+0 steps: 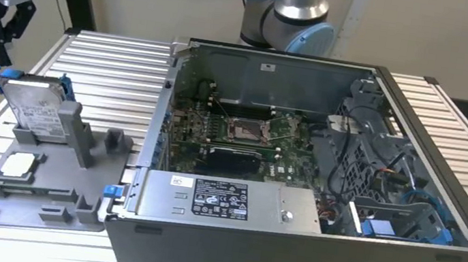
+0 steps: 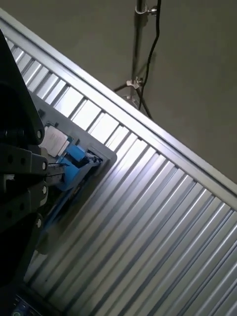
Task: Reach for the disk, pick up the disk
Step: 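Pick up the disk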
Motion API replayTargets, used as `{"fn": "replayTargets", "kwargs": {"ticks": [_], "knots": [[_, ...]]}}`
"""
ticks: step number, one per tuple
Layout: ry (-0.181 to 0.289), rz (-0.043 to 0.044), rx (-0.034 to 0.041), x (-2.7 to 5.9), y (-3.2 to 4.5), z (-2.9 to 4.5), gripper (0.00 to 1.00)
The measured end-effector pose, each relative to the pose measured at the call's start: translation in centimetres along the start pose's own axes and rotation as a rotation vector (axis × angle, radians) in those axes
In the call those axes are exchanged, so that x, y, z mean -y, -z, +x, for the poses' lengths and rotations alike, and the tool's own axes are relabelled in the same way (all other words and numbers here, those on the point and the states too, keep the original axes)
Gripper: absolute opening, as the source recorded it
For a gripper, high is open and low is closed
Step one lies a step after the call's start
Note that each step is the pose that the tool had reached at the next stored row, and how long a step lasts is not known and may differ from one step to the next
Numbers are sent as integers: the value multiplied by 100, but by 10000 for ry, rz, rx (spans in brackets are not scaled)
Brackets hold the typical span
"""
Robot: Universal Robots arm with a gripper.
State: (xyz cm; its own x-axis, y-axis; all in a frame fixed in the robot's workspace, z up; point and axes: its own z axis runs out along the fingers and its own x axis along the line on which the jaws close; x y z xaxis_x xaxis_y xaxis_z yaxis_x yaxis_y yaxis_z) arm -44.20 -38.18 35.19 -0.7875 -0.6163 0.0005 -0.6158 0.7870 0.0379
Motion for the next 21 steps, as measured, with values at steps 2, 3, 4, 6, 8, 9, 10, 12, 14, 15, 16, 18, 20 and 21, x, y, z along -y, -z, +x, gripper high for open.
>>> {"fn": "replayTargets", "kwargs": {"ticks": [2, 3, 4, 6, 8, 9, 10, 12, 14, 15, 16, 18, 20, 21], "knots": [[365, 0, -14, 0, 0, 0, 0], [543, 0, -21, -1, 0, 0, 0], [724, 0, -27, -1, 0, 0, 0], [1079, 0, -42, -1, 0, 0, 0], [1435, 1, -55, -1, 0, 0, 0], [1604, 1, -62, 0, 0, 0, 0], [1782, 1, -69, -1, 0, 0, 0], [2157, 1, -83, -1, 0, 0, 0], [2519, 1, -97, 0, 0, 0, 0], [2697, 2, -103, 0, 0, 0, 0], [2883, 2, -110, 0, 0, 0, 0], [3248, 2, -124, -1, 0, 0, 0], [3612, 2, -138, -1, 0, 0, 0], [3793, 2, -145, -1, 0, 0, 0]]}}
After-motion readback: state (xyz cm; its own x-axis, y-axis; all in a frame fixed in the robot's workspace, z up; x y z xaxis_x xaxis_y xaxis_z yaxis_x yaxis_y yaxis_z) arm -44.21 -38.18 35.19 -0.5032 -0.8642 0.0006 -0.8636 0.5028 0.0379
